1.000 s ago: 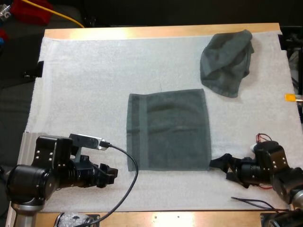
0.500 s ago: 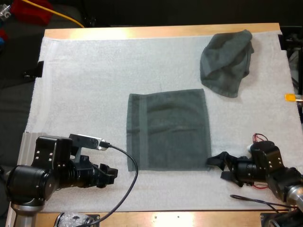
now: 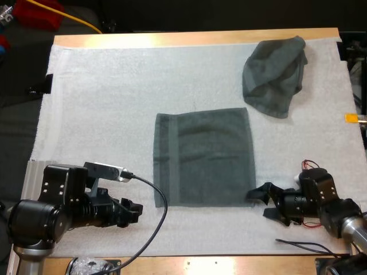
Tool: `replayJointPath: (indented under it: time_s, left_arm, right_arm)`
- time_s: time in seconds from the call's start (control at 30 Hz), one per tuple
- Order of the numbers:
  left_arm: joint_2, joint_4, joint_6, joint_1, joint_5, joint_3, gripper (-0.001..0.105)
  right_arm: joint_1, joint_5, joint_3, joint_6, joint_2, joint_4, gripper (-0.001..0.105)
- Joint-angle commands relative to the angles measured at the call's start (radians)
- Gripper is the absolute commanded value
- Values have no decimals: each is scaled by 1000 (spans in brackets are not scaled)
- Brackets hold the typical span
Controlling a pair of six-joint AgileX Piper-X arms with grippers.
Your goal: Pick towel from pile, fold and stack
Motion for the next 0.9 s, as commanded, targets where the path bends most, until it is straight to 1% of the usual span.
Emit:
replayJointPath:
  time_s: [0.0, 0.13, 0.63, 0.87]
  left_arm:
    - [-7, -4, -9, -5, -5, -1, 61]
    - [-7, -4, -9, -5, -5, -1, 61]
    - [-7, -4, -9, -5, 3, -1, 61]
    - [-7, -4, -9, -5, 3, -1, 61]
  right_arm:
    - [-3, -22, 2, 2, 10, -5, 79]
    - [-3, -55, 2, 0, 44, -49, 79]
    - [-3, -46, 2, 15, 152, -147, 79]
    - [-3, -78, 2, 27, 191, -216, 79]
